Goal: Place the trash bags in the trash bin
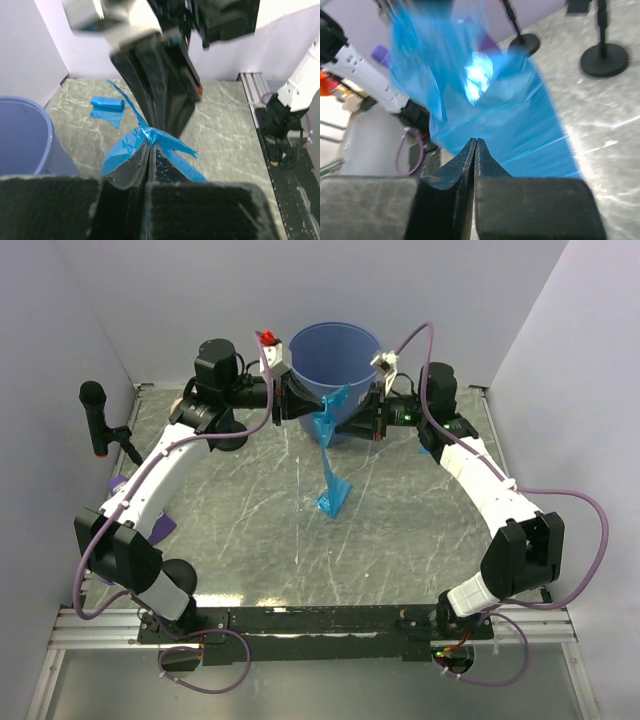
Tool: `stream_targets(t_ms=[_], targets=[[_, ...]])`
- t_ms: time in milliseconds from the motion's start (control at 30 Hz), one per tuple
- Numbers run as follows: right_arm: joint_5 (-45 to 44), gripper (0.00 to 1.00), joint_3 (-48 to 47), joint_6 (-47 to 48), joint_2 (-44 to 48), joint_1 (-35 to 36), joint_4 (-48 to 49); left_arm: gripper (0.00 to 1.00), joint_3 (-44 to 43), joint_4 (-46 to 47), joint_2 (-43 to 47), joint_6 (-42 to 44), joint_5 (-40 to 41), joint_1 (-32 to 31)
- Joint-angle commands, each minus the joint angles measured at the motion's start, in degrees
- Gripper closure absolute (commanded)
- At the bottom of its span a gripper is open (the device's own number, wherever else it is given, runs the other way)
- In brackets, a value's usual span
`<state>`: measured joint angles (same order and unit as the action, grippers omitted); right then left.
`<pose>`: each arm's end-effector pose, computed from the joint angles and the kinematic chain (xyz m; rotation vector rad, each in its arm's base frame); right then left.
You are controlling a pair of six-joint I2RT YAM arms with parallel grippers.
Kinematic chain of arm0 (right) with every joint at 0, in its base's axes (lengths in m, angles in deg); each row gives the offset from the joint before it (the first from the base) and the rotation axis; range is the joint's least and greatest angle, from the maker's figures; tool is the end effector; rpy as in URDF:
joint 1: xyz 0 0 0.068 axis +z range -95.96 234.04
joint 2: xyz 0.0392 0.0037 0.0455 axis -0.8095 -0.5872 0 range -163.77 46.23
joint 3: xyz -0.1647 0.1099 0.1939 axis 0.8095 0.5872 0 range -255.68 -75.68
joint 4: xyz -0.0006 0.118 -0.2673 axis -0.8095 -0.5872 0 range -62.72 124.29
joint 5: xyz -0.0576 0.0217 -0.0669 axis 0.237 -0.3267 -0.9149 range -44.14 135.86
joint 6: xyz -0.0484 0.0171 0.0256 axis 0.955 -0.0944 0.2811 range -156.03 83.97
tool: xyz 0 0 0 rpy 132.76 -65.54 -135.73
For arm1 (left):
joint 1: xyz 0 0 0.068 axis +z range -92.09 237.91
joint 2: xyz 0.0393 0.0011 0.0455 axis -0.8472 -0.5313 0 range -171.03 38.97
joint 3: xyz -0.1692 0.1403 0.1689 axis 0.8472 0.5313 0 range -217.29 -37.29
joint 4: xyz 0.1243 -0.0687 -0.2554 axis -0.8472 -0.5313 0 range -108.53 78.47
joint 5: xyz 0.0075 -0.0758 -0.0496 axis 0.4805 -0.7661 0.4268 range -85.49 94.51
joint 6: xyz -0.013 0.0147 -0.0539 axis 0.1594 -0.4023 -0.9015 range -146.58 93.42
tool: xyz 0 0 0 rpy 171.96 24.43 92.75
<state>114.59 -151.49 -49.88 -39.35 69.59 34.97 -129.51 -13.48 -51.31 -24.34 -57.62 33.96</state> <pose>0.3470 0.1359 0.3791 -0.9461 1.5683 1.3888 0.3415 -0.1910 0.4514 1.1780 1.2130 -1.1297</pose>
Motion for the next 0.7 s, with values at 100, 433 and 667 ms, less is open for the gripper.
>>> stream_targets(t_ms=[100,433,667], targets=[[-0.79,0.76,-10.32,9.45,3.76,0.44,-2.53,0.94,-1.47,-6.57,1.25,9.36,-0.63,-0.66],[-0.88,0.82,-9.62,6.46,3.23,1.32,0.44,0.93,-2.26,-8.67,1.07,11.56,0.52,-1.72],[-1.84,0.68,-11.20,7.87,1.47,3.69,-0.16,0.90,-3.66,-10.96,0.63,14.37,0.78,-2.95]])
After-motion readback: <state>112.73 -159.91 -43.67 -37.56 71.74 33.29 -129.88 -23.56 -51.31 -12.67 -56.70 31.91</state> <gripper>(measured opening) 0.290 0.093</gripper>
